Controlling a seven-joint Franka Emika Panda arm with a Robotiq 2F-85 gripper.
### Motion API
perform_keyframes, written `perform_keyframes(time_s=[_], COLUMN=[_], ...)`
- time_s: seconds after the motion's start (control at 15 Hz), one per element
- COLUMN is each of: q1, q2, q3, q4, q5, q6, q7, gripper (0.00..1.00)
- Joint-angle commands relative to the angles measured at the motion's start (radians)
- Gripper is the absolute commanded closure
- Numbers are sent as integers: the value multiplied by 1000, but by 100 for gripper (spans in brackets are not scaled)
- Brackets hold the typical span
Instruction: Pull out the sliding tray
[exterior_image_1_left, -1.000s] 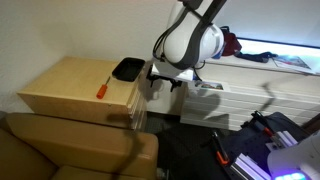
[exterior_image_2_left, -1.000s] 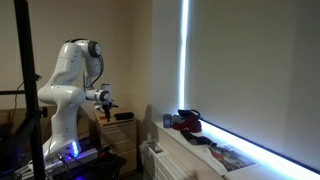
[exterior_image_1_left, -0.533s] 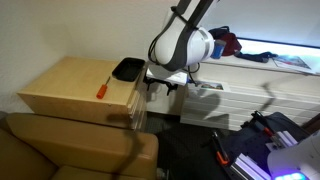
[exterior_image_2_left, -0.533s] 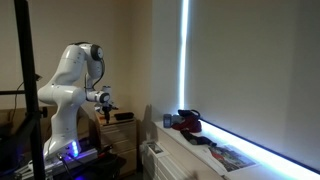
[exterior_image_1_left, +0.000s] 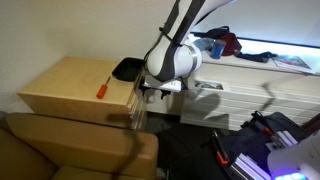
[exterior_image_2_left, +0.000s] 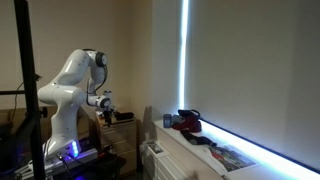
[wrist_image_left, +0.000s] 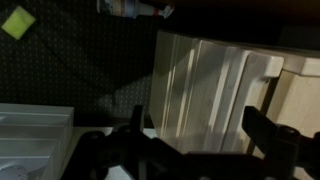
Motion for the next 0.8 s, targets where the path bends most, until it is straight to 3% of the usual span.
perform_keyframes(time_s=[0.0,0.07,0.13,0.4,0.73], q1=[66,65,47,64,9], q2=[103,114,68,122,199], q3=[-58,-53,-43,-53,39], q4=[108,128,75,129,171], q5=[54,69,70,85,123], q6=[69,62,43,51,202], q7=[-4,-4,-31,-23,-34], gripper=[0,0,0,0,0])
